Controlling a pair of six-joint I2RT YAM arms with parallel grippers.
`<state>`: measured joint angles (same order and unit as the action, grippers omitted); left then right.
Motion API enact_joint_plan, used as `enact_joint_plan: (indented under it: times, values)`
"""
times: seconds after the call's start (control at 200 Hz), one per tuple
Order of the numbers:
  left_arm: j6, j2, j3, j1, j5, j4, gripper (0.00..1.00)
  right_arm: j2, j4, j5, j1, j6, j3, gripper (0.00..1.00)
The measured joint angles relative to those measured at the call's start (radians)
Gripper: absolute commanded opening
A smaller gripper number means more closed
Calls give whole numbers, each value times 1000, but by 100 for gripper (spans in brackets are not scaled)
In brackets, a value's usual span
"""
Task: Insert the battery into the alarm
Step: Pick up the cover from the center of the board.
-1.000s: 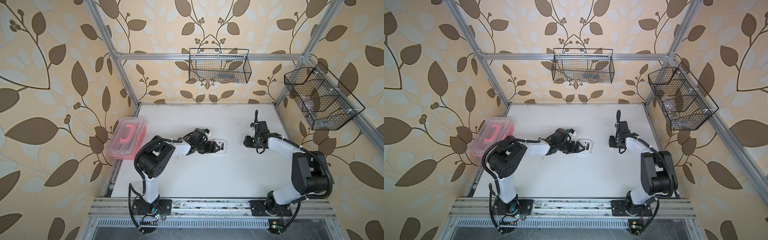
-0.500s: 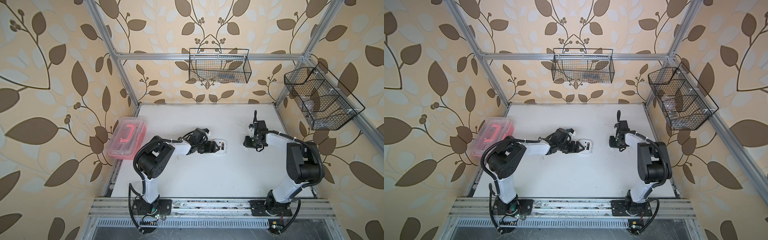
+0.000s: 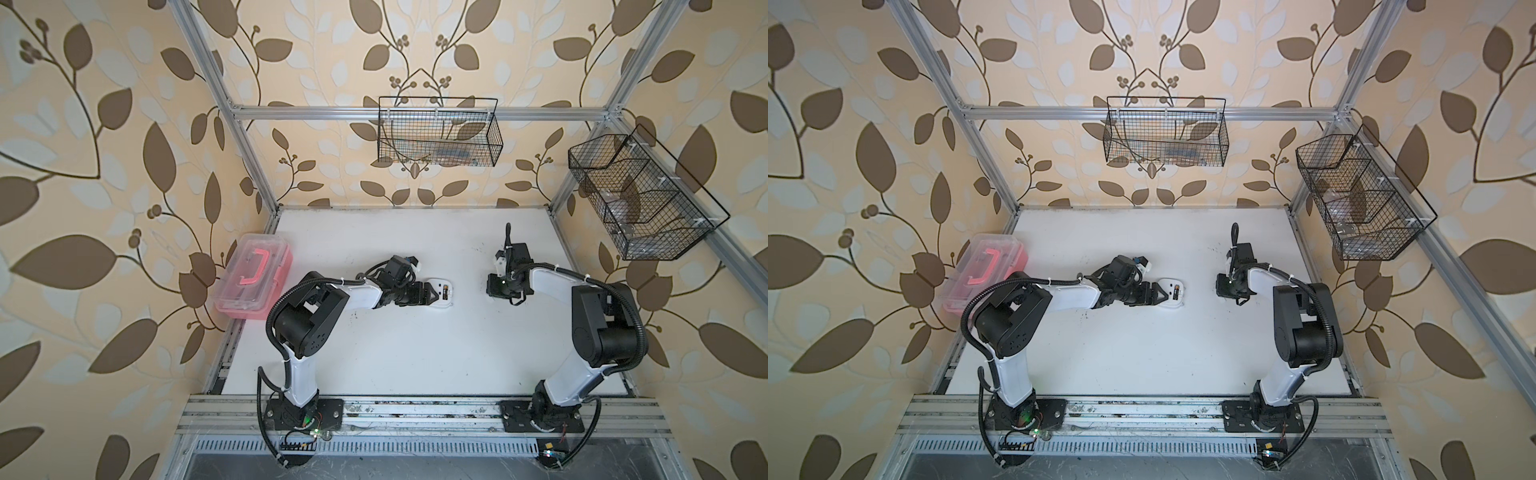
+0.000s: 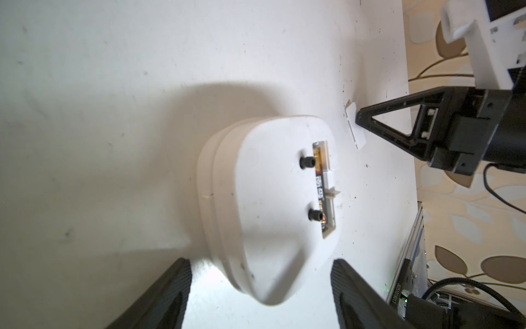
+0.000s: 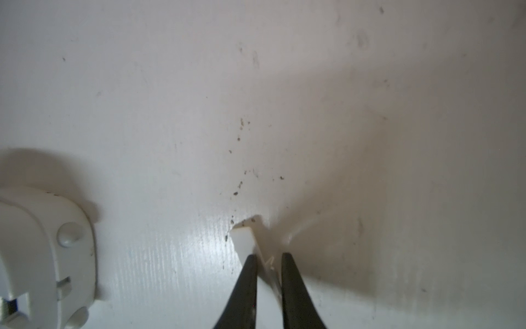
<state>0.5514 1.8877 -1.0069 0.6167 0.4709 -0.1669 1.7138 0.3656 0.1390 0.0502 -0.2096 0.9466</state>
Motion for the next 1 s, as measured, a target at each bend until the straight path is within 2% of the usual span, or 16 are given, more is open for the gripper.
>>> enact_joint_plan:
  times: [0.125, 0.715, 1.005]
  values:
    - [-1, 0, 0, 0, 0, 0, 80, -11, -13, 2, 0, -14, -17, 18]
    - [-10, -21, 0, -3, -1, 42, 80, -63, -59, 50, 6, -72, -83, 0]
    - [-13, -43, 1, -14, -9, 42, 80, -133, -56, 91, 13, -87, -122, 0]
